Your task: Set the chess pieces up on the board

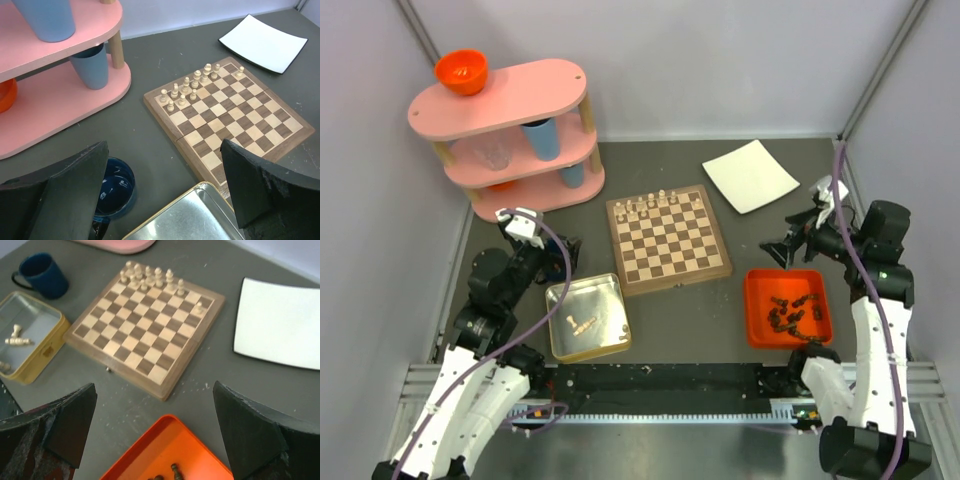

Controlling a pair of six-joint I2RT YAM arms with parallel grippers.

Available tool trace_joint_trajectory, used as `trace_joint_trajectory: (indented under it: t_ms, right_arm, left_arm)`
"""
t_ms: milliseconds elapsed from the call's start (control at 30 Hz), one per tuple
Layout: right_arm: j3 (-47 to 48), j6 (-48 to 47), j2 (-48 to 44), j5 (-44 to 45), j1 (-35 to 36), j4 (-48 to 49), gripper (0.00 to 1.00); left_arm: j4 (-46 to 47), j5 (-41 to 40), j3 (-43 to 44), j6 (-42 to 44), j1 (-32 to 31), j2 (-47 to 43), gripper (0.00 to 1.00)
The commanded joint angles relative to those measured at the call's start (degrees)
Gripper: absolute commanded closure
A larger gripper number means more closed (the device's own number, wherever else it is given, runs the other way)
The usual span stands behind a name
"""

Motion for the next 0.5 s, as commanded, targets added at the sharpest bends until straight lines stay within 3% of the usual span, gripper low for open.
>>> trace_joint_trajectory:
  t_ms: [0, 100, 200, 467]
  right_arm:
    - [-0.3, -14.5, 1.1, -3.0, -0.3, -8.5, 0.01]
    - [0.9, -26.3, 3.5, 2.6, -0.2, -17.0, 0.01]
    - [1.6, -32.1, 5.8, 9.7, -0.3, -23.2, 0.02]
    - [-5.4, -43.1, 4.7, 23.5, -0.2, -26.1, 0.12]
  left_arm:
    - [2.0, -0.7, 0.1, 0.0, -0.2, 0.5, 0.01]
    - [2.0, -0.5, 0.0, 0.1, -0.2, 0.5, 0.01]
    - [2.1, 0.1, 0.0, 0.1, -0.2, 1.1, 0.01]
    - [2.1, 0.9, 0.1, 0.4, -0.2, 3.8, 0.01]
